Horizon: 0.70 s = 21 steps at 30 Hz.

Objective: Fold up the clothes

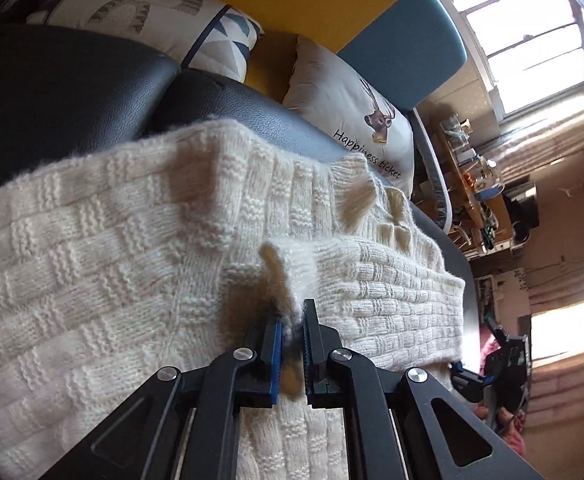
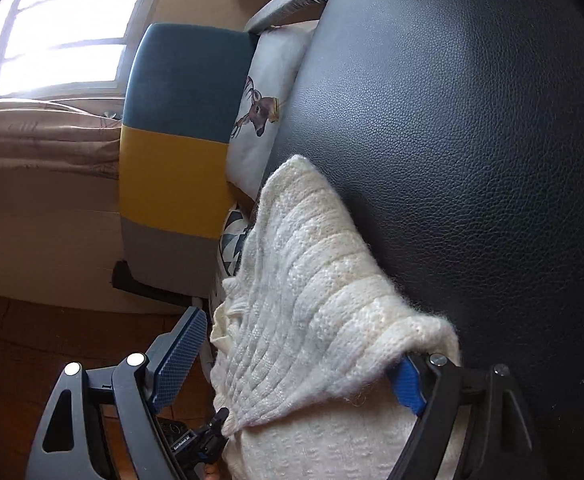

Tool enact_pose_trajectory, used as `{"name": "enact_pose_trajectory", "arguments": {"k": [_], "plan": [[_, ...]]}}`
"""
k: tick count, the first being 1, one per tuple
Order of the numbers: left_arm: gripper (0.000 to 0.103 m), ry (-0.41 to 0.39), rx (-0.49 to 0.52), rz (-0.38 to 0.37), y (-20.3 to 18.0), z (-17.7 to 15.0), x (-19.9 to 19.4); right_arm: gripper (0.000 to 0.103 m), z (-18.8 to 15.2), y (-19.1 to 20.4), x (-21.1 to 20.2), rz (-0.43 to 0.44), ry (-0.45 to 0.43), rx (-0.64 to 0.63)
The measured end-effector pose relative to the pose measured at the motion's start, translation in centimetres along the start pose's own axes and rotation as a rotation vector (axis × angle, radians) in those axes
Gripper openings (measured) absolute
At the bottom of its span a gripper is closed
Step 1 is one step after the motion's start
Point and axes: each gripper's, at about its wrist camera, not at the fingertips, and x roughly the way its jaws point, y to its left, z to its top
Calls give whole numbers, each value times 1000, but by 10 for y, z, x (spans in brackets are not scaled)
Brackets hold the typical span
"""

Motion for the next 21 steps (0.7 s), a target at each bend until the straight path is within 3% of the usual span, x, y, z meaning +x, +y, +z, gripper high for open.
{"name": "enact_pose_trajectory", "arguments": {"k": [5,10,14,17,21], "plan": [[7,-30,-16,-66,-4,1,-14,85,4,1,-2,8,9,1],[7,-5,41,113,-7,0,-10,85,0,8,-2,4,20,-84],[7,1,17,82,1,-8,-17,85,3,0,-10,62,9,-40],[7,5,-1,102,8,-8,-19,83,9,-11,-14,116,-6,34],[10,19,-47,105,16,-4,-20,80,9,-9,-14,108,27,32]]}}
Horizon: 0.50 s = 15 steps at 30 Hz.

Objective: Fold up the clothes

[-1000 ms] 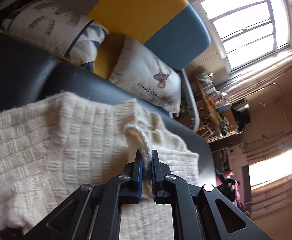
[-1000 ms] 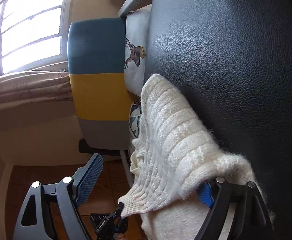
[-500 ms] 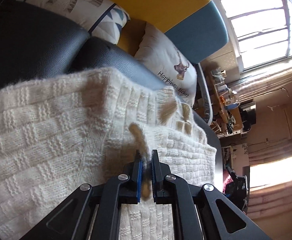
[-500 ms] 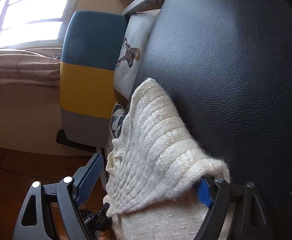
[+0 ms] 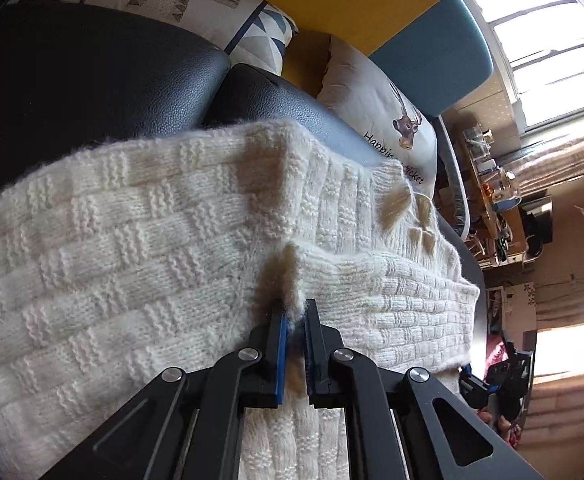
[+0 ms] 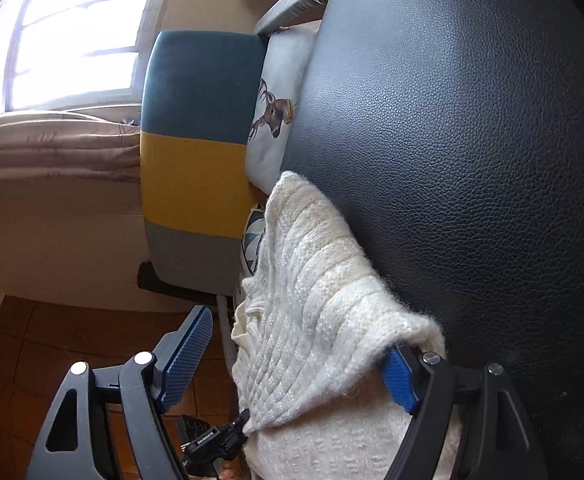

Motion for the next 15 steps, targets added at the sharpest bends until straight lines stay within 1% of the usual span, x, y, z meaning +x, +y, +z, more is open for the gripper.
{"name": "enact_pose_trajectory", "arguments": {"k": [2,3,5,6,7,9,10,11,13,15], "plan": [[11,14,-15,22,-4,1,-4,80,-1,2,-6,-3,32,5],[11,14,-18,52,-5,1,-8,80,-1,3,-11,-10,50,-5],[11,-7,-13,155,-7,1,-21,80,-2,7,-23,-26,80,-37],[11,-23,-11,200,-7,1,-28,80,-1,11,-32,-38,84,-73],[11,-50,-10,230,-7,1,-38,80,1,16,-41,-54,80,-117],[11,-113,1,255,-12,-3,-56,80,6,32,-54,-98,49,-220],[12,-139,31,232,-21,-5,-61,80,10,41,-57,-133,37,-272],[15,-149,71,190,-34,-7,-61,80,14,50,-57,-171,32,-325],[22,-131,169,85,-68,-9,-49,80,20,59,-45,-213,71,-402],[28,-84,278,-14,-116,-10,-25,73,25,56,-29,-214,140,-413]]}}
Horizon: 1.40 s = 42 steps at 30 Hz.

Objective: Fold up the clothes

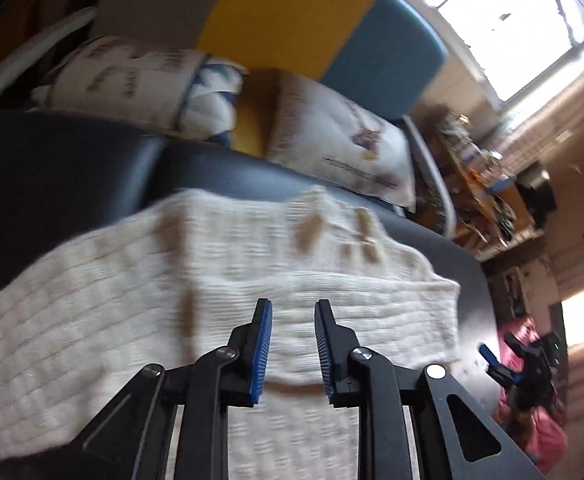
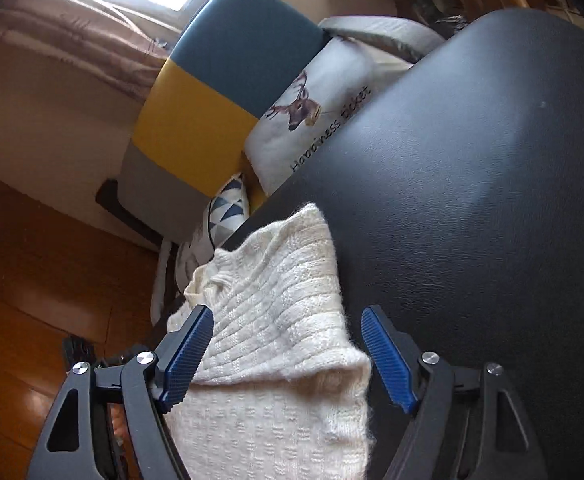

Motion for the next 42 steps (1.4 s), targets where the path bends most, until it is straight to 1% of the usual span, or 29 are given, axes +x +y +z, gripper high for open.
{"name": "enact_pose_trajectory", "arguments": {"k": [1,2,4,6,7,9,11,14,17,20,24,25,28,31,33,35,37,39,40,41,42], "plan": [[35,24,51,-49,-23,5,14,73,1,-4,9,4,37,10],[37,54,95,-97,-47,12,31,73,0,-7,17,5,68,17],[38,115,179,-184,-92,25,64,73,-5,-12,26,-10,96,4],[40,163,252,-212,-130,39,96,73,-11,-14,28,-31,110,-22],[45,197,281,-234,-146,46,112,73,-14,-15,29,-24,121,-34],[48,252,323,-260,-172,57,142,73,-18,-14,29,-19,139,-62],[50,305,368,-283,-193,64,171,73,-20,-14,27,-6,145,-77],[50,373,423,-279,-211,68,205,73,-23,-14,23,24,144,-93],[50,451,452,-292,-221,69,231,73,-28,-14,19,65,147,-111],[47,523,480,-313,-226,66,250,73,-31,-12,21,41,155,-146],[44,581,497,-348,-228,62,258,73,-33,-5,31,2,155,-200],[43,591,507,-348,-228,61,260,73,-34,-2,34,-10,156,-216],[43,643,533,-346,-231,56,270,73,-37,1,38,-41,154,-250],[44,670,568,-302,-234,53,283,73,-39,2,40,-59,156,-272],[44,681,558,-289,-231,58,289,73,-41,5,40,-75,159,-290],[44,671,547,-305,-228,65,287,73,-42,6,41,-84,161,-305],[44,682,558,-337,-229,65,286,73,-42,5,43,-92,161,-309],[39,705,593,-366,-233,57,288,73,-42,4,44,-91,155,-305],[32,709,608,-367,-235,53,290,73,-42,4,44,-92,150,-302],[22,701,622,-353,-236,50,292,73,-42,4,44,-93,146,-300],[16,682,626,-348,-237,48,293,73,-43,4,44,-95,141,-300]]}}
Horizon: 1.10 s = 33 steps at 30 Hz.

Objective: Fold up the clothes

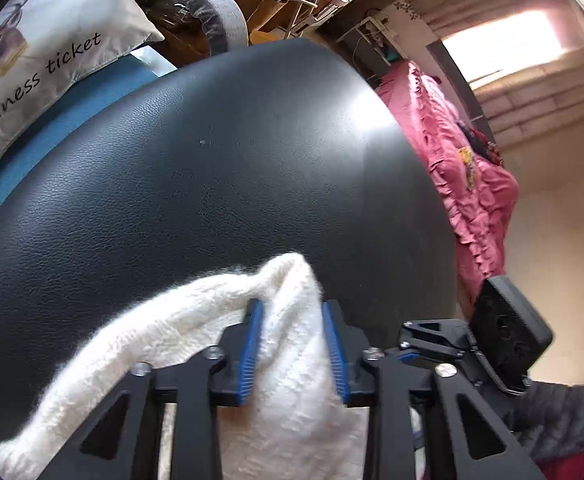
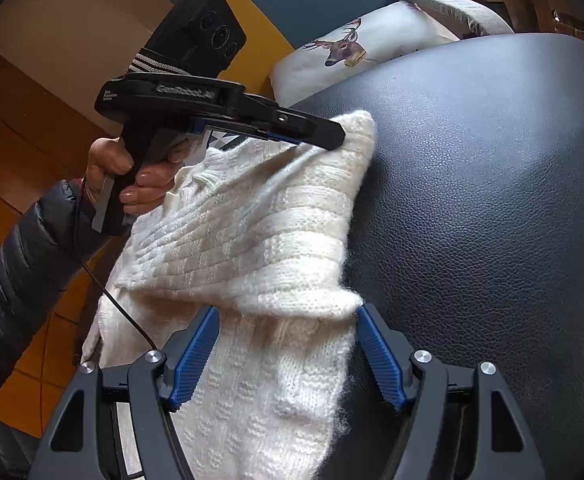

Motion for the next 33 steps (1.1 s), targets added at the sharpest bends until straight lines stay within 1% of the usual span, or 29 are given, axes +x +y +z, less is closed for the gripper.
{"name": "enact_pose_trajectory", "arguments": {"k": [1,2,4,5,7,8,11,15,16,17,18,19,20,21,22,23,25,26,28,30,31,32,33], "plan": [[8,-33,-2,4,0,0,-2,73,-1,1,0,-6,-5,-5],[6,-84,-6,-6,1,-2,-7,73,-2,3,1,-15,-8,-14],[6,-229,-19,-56,6,-8,-25,72,-5,6,3,-40,-11,-36],[1,-266,-29,-41,10,-10,-27,70,-6,9,4,-59,-9,-47],[0,-256,-61,83,22,-12,-18,70,-6,15,6,-96,1,-72],[0,-255,-70,121,25,-13,-15,70,-6,18,7,-112,6,-86],[0,-277,-81,142,25,-20,-15,70,-6,21,7,-124,8,-89],[0,-376,-151,107,21,-34,-39,70,-7,11,-5,-81,-11,-25],[0,-391,-153,99,20,-40,-46,70,-7,7,-10,-54,-19,1],[4,-406,-155,91,18,-46,-53,72,-8,2,-16,-10,-28,36],[5,-420,-157,83,17,-52,-61,72,-10,-4,-20,82,-36,99],[8,-422,-154,90,15,-58,-66,72,-12,-13,-24,237,-44,197],[13,-405,-149,109,14,-64,-67,72,-15,-21,-25,372,-48,298],[15,-383,-151,120,15,-68,-67,73,-19,-28,-23,449,-53,391],[22,-361,-159,127,17,-72,-67,75,-22,-33,-23,464,-67,452],[31,-337,-176,129,21,-75,-65,80,-25,-36,-21,453,-81,486],[41,-300,-205,139,26,-80,-61,80,-28,-41,-14,455,-94,559],[41,-285,-206,145,26,-83,-58,80,-28,-41,-10,461,-106,587],[42,-259,-194,152,25,-88,-54,80,-25,-40,-4,441,-143,614],[42,-256,-168,170,21,-93,-53,80,-19,-39,2,424,-186,627],[41,-257,-150,180,19,-95,-54,80,-15,-37,4,420,-212,614],[33,-257,-125,200,15,-98,-53,80,-11,-33,4,399,-244,587],[20,-252,-95,234,10,-101,-52,80,-7,-30,3,371,-266,557]]}}
